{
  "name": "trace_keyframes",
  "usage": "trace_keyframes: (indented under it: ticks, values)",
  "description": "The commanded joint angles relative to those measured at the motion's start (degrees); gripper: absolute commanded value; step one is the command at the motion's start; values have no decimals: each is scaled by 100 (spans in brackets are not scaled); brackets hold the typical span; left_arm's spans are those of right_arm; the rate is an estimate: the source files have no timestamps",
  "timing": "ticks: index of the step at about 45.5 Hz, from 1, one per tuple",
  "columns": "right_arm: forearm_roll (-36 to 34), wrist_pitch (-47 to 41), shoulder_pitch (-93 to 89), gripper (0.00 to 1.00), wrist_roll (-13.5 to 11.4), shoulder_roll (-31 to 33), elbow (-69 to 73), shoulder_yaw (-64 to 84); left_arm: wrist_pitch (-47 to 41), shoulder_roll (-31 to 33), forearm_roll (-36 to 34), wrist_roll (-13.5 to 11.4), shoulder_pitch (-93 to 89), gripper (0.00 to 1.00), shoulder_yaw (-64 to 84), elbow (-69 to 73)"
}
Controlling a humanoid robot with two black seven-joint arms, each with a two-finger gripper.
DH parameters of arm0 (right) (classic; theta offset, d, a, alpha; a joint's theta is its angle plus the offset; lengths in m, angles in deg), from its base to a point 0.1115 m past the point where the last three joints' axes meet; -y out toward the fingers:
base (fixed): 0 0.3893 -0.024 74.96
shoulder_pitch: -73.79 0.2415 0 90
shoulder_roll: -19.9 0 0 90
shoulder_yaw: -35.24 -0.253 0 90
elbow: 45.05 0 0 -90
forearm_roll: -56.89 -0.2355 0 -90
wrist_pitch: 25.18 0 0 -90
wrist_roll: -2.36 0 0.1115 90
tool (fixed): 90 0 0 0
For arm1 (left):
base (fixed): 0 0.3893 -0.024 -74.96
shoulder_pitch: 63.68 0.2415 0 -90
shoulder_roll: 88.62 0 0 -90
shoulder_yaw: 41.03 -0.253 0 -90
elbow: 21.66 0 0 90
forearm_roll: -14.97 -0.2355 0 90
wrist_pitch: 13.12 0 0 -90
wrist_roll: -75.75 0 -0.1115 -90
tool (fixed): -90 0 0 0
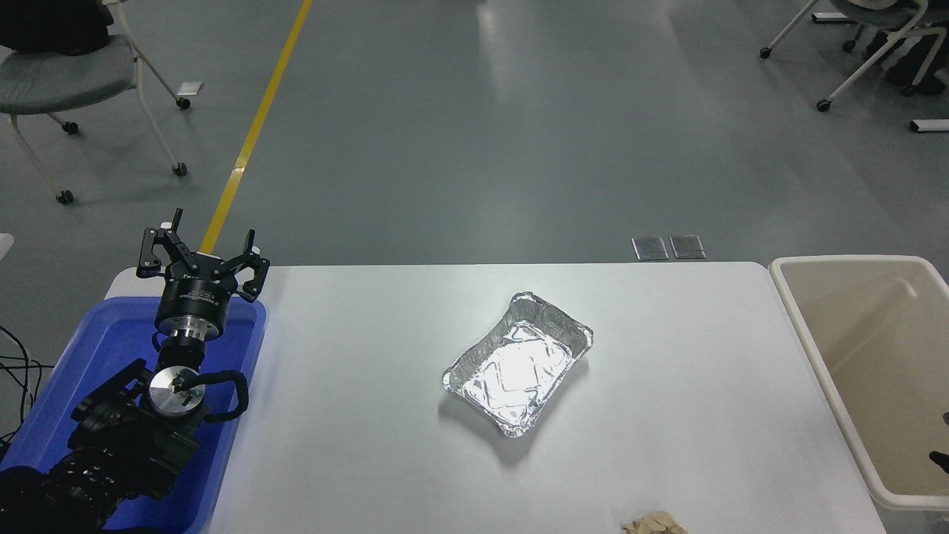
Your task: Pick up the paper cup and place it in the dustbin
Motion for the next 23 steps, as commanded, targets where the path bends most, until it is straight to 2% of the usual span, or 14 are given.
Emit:
trace_keyframes:
  ticks: [1,9,15,18,23]
  values:
    - [127,-4,201,94,0,662,1223,26,0,5,-4,0,0,99,0,0]
    - [831,-48,597,94,0,1181,2340,395,0,-4,-4,0,0,99,0,0]
    - [875,-74,939,94,0,1410,2938,983,0,5,-4,0,0,99,0,0]
    - [875,-83,1220,100,0,1568,3394,1335,0,-4,-4,0,0,99,0,0]
    - [866,-250,1835,100,0,1884,4186,1932,0,-4,-4,0,0,99,0,0]
